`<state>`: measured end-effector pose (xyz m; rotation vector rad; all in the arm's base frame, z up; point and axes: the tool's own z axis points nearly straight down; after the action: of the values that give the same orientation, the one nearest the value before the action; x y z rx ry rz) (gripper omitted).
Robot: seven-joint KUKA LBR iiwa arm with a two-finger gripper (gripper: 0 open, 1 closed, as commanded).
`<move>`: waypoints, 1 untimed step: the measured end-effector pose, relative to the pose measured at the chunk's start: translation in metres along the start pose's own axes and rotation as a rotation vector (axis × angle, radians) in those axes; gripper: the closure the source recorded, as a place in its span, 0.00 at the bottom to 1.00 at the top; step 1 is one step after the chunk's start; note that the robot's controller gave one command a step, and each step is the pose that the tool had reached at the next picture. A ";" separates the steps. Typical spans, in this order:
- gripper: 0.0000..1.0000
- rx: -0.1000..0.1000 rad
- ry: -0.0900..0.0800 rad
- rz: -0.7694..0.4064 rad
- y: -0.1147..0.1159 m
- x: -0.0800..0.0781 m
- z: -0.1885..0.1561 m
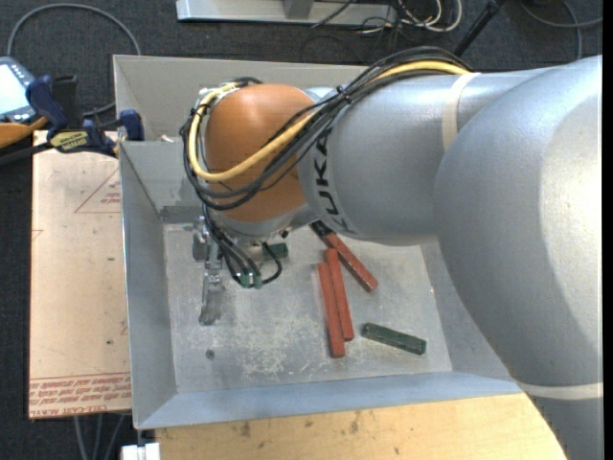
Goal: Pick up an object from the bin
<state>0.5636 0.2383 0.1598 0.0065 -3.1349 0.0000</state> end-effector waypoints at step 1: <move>0.00 0.000 -0.008 -0.122 -0.040 -0.051 0.093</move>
Offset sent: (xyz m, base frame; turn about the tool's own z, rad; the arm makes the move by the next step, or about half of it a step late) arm 0.0497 -0.0380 -0.0898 -0.1258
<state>0.6144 0.1985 0.0667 0.1979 -3.1369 -0.0011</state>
